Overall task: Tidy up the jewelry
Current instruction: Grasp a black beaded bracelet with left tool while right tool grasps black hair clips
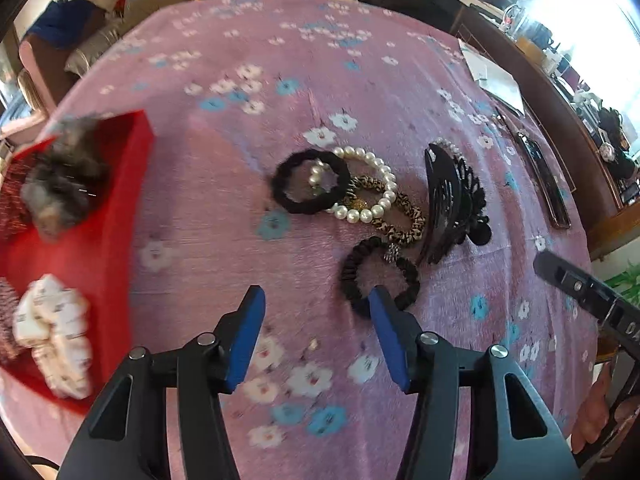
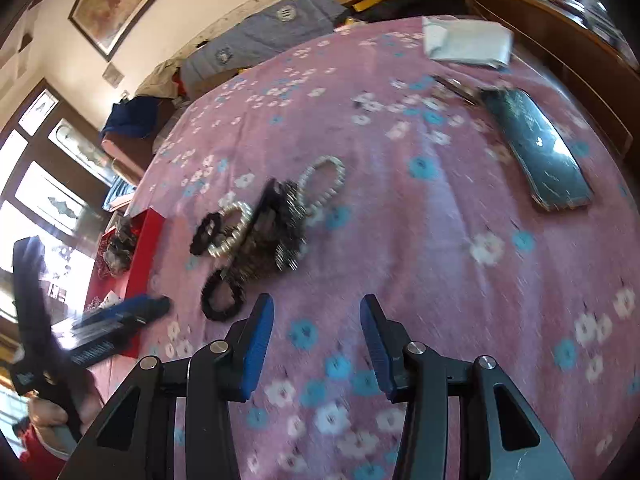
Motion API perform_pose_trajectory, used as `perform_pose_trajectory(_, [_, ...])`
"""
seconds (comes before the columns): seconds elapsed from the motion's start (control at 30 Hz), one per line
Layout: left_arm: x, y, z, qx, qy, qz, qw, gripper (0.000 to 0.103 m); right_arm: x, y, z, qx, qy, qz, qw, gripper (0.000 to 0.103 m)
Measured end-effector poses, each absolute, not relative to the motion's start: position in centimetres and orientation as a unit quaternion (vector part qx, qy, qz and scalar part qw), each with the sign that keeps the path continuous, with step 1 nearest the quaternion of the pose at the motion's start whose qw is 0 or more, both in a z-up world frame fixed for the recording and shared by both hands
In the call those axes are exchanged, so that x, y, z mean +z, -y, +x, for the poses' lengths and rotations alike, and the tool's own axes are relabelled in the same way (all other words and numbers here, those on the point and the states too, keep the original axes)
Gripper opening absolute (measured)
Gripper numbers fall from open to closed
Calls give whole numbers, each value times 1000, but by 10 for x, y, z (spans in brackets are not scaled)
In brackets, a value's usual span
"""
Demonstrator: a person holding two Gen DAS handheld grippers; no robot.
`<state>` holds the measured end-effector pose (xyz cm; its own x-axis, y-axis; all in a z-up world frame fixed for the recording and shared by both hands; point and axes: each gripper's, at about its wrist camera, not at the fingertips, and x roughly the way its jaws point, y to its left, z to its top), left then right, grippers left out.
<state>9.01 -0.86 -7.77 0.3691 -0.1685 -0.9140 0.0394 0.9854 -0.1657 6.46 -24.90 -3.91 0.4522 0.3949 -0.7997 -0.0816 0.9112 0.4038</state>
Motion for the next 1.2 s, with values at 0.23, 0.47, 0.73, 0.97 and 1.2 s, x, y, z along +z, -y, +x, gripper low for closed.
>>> perform_pose_trajectory(0.23, [-97, 19, 112, -70, -567, -73, 818, 51, -40, 229, 105, 158, -503, 150, 837, 49])
perform_pose_trajectory(0.47, [-96, 28, 115, -64, -571, -63, 816, 6, -58, 219, 124, 153, -527, 146, 823, 46])
perform_pose_trajectory(0.73, [-59, 11, 65, -32, -547, -98, 831, 6, -66, 210, 134, 173, -549, 123, 809, 20])
perform_pose_trajectory(0.97, [-25, -30, 22, 19, -518, -108, 848, 6, -62, 199, 132, 179, -552, 92, 809, 11])
perform_pose_trajectory(1.2, [-13, -52, 7, 44, -501, -125, 855, 6, -48, 202, 112, 183, -552, 91, 809, 11])
